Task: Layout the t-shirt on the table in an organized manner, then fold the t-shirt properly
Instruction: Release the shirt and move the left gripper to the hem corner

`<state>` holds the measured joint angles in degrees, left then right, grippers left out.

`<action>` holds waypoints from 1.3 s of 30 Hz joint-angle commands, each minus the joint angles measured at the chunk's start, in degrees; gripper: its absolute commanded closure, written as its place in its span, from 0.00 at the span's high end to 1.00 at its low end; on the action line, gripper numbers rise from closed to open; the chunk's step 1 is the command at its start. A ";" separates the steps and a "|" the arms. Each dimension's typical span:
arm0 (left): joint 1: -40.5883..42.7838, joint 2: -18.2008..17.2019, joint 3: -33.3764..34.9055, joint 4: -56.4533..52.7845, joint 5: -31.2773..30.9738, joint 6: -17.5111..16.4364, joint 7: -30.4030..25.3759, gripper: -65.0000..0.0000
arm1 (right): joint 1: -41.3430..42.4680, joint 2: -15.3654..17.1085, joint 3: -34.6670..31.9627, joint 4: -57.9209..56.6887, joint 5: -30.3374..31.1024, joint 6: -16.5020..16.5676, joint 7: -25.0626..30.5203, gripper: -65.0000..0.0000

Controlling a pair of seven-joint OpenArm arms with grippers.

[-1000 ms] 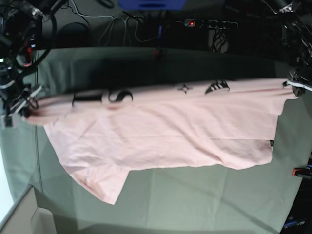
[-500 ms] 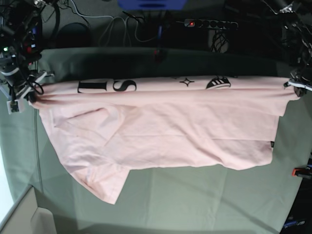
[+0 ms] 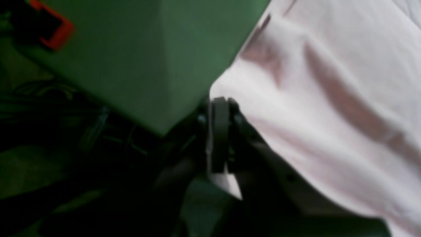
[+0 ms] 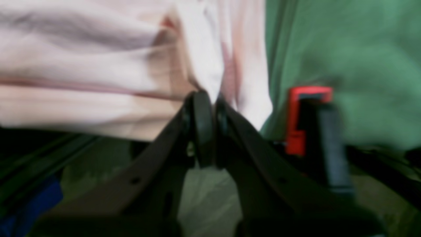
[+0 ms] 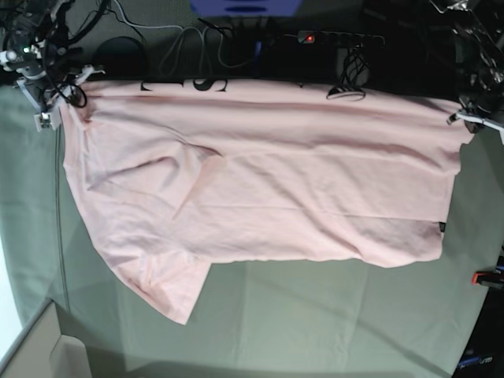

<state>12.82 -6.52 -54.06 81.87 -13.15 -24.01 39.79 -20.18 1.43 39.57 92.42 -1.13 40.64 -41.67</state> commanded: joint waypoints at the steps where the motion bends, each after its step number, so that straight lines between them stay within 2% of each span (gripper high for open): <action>1: 0.15 -0.99 -0.31 0.46 -0.35 0.32 -1.07 0.00 | -0.17 1.43 0.38 0.54 -0.41 -0.64 0.75 0.00; 4: 0.50 -0.90 -0.31 0.29 -0.35 0.32 -0.63 0.00 | -0.43 1.51 0.30 0.90 -0.41 -0.64 0.75 0.02; 7: 1.64 -0.90 0.92 0.90 -0.35 -0.12 -0.63 0.04 | -0.43 1.51 0.30 0.90 -0.41 -0.64 0.75 0.17; 10: 3.05 -0.90 1.80 0.99 -0.35 -4.69 -0.63 0.16 | -0.34 1.51 0.47 1.25 -0.32 -0.64 0.75 0.32; 13: 3.05 -0.90 1.62 0.99 -0.35 -9.09 -0.63 0.31 | -0.43 1.07 0.65 5.38 -0.15 -0.64 0.75 0.40; 16: 2.87 -0.90 1.54 1.08 -0.35 -11.02 -0.63 0.42 | -0.78 -0.33 2.14 10.13 -0.15 -0.64 0.57 0.41; 20: 2.35 -0.90 -0.05 4.33 -0.35 -11.20 -0.63 0.50 | 1.06 -1.48 4.52 15.05 -0.24 -0.64 0.57 0.42; 25: -4.16 -0.11 -2.33 8.38 0.18 -11.11 -1.07 0.51 | 4.84 -0.68 4.52 15.05 -0.50 -0.64 0.13 0.42; 30: -13.48 -1.43 -2.42 4.24 0.71 -10.58 -1.24 0.51 | 8.27 -0.68 4.34 15.05 -0.50 -0.64 0.13 0.42; 35: -24.47 -2.57 -1.10 -5.25 8.88 -10.58 -1.59 0.51 | 11.53 -0.77 3.90 14.96 -0.50 -0.64 0.13 0.42; 39: -32.47 -2.75 -1.10 -15.71 16.00 -10.58 -8.10 0.51 | 13.20 -0.68 3.90 14.08 -0.50 -0.64 0.13 0.42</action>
<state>-19.00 -8.45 -55.11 65.06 3.62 -34.52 32.27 -7.42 0.05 43.33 105.65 -2.35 40.25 -42.52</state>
